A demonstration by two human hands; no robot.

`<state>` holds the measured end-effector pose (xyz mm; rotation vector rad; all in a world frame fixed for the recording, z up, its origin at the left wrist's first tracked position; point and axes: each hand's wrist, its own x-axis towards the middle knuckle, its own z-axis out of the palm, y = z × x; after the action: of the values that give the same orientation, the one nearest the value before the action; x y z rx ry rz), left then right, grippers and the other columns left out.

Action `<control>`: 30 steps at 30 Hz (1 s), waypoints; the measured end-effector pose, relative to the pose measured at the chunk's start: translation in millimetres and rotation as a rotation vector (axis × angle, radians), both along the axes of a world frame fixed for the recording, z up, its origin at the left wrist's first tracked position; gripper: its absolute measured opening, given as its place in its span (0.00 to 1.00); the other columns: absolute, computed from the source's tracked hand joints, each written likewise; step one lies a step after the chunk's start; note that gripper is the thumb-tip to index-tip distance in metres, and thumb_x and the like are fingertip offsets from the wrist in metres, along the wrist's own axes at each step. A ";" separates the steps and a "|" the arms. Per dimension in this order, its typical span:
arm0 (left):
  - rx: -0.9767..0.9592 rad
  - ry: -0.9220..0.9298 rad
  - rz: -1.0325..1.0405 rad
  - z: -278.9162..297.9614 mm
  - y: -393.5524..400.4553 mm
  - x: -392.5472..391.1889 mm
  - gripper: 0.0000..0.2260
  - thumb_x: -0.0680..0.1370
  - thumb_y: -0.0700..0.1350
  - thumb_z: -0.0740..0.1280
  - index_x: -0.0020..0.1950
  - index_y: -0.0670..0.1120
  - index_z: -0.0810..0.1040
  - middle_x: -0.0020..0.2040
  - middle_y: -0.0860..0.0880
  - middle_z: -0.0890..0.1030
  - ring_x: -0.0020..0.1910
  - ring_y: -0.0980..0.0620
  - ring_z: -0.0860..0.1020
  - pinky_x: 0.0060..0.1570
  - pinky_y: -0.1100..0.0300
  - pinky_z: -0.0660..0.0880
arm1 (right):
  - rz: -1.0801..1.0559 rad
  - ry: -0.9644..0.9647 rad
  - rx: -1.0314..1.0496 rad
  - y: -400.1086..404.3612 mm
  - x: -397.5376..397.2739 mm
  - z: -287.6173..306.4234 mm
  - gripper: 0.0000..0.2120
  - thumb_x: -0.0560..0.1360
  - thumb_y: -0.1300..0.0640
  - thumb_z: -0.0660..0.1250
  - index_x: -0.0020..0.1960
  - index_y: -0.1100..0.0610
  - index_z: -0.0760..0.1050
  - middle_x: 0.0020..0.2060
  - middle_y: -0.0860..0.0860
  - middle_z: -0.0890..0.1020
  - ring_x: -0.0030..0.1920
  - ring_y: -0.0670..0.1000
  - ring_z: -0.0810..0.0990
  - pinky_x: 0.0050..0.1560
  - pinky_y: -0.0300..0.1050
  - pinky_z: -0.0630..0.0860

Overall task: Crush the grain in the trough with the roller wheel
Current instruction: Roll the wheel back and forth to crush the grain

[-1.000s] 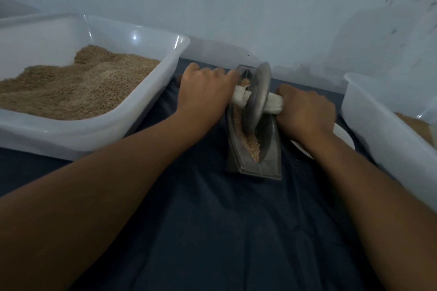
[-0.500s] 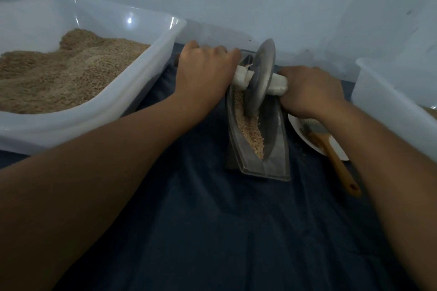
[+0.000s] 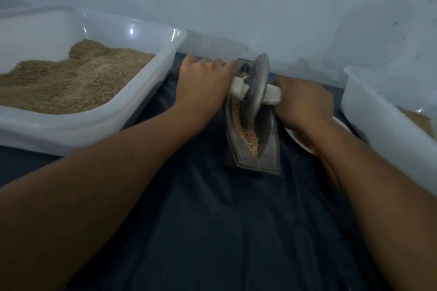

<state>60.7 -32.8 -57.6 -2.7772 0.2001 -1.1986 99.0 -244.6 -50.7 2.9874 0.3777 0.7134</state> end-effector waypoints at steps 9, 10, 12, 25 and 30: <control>0.010 0.036 0.017 0.8 -2.2 -23.1 0.08 0.75 0.39 0.65 0.51 0.49 0.70 0.38 0.49 0.71 0.35 0.46 0.73 0.42 0.52 0.64 | 0.016 -0.083 0.035 0.5 -30.7 -5.1 0.09 0.74 0.47 0.66 0.45 0.49 0.68 0.30 0.47 0.72 0.30 0.55 0.71 0.32 0.45 0.68; 0.011 0.043 0.018 1.4 -2.4 -25.1 0.09 0.75 0.39 0.66 0.51 0.49 0.70 0.38 0.49 0.73 0.36 0.46 0.75 0.43 0.51 0.64 | 0.012 -0.087 0.042 0.5 -33.1 -5.9 0.09 0.73 0.47 0.67 0.44 0.49 0.67 0.30 0.46 0.71 0.29 0.53 0.69 0.31 0.44 0.66; 0.020 0.052 0.029 2.5 -3.4 -28.7 0.10 0.74 0.39 0.67 0.50 0.49 0.70 0.39 0.50 0.74 0.36 0.46 0.75 0.43 0.52 0.64 | 0.008 -0.101 0.050 -0.5 -37.8 -6.7 0.10 0.73 0.48 0.68 0.44 0.49 0.66 0.28 0.45 0.67 0.26 0.49 0.63 0.29 0.41 0.59; 0.009 0.060 0.038 7.9 -7.9 -49.1 0.09 0.75 0.39 0.66 0.51 0.49 0.70 0.38 0.51 0.71 0.35 0.49 0.68 0.43 0.54 0.62 | 0.013 -0.170 0.071 1.3 -67.4 -5.3 0.13 0.71 0.53 0.70 0.41 0.49 0.65 0.26 0.42 0.62 0.25 0.44 0.57 0.31 0.41 0.48; 0.011 0.055 0.042 7.3 -7.7 -50.6 0.09 0.75 0.39 0.66 0.50 0.49 0.70 0.37 0.51 0.71 0.34 0.50 0.68 0.42 0.54 0.62 | 0.005 -0.183 0.081 2.0 -67.7 -7.2 0.12 0.70 0.53 0.71 0.41 0.49 0.66 0.26 0.42 0.61 0.25 0.43 0.56 0.31 0.40 0.48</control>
<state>10.1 -40.5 -50.2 -2.7922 0.1518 -1.1090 31.3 -242.6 -57.9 2.9626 0.3533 1.0163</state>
